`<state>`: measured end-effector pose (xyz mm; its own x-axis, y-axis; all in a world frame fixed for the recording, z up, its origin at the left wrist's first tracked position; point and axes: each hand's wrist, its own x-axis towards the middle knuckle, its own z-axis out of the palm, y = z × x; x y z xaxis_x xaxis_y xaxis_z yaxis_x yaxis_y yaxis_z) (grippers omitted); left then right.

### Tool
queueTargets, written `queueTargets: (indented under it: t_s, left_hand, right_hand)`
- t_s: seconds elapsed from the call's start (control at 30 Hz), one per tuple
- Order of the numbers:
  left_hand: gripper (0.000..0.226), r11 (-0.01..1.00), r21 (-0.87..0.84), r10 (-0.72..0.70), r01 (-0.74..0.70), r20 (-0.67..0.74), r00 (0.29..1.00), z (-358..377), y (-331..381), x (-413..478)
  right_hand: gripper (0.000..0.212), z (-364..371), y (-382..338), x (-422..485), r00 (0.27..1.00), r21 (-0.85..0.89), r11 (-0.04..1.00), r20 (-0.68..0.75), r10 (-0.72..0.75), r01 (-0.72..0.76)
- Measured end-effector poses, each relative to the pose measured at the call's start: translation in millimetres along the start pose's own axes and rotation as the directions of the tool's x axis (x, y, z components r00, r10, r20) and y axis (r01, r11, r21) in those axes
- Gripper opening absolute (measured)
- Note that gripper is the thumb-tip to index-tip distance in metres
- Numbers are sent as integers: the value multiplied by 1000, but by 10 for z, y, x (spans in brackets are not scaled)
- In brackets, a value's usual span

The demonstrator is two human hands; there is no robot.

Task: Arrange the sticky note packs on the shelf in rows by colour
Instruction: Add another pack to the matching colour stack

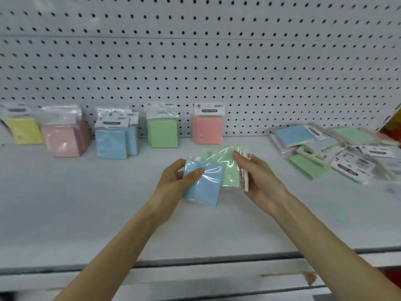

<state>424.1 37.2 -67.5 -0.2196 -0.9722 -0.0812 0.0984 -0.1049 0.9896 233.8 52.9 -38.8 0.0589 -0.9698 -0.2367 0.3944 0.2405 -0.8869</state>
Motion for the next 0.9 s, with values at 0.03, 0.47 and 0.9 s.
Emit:
queueTargets:
  t_s: [0.03,0.47,0.9]
  left_hand:
    - [17,1000,-12,8,-9,-43,999,-195,26,-12]
    - [13,999,37,31,-22,-259,965,-1958,14,-153]
    - [44,988,123,109,-90,-164,980,-2407,71,-127]
  right_hand:
    - [25,187,58,72,1000,9,1000,-2,29,-29]
    - [17,1642,995,712,980,-35,994,-164,-110,105]
    - [17,1168,125,1288,877,-815,541,-91,-471,206]
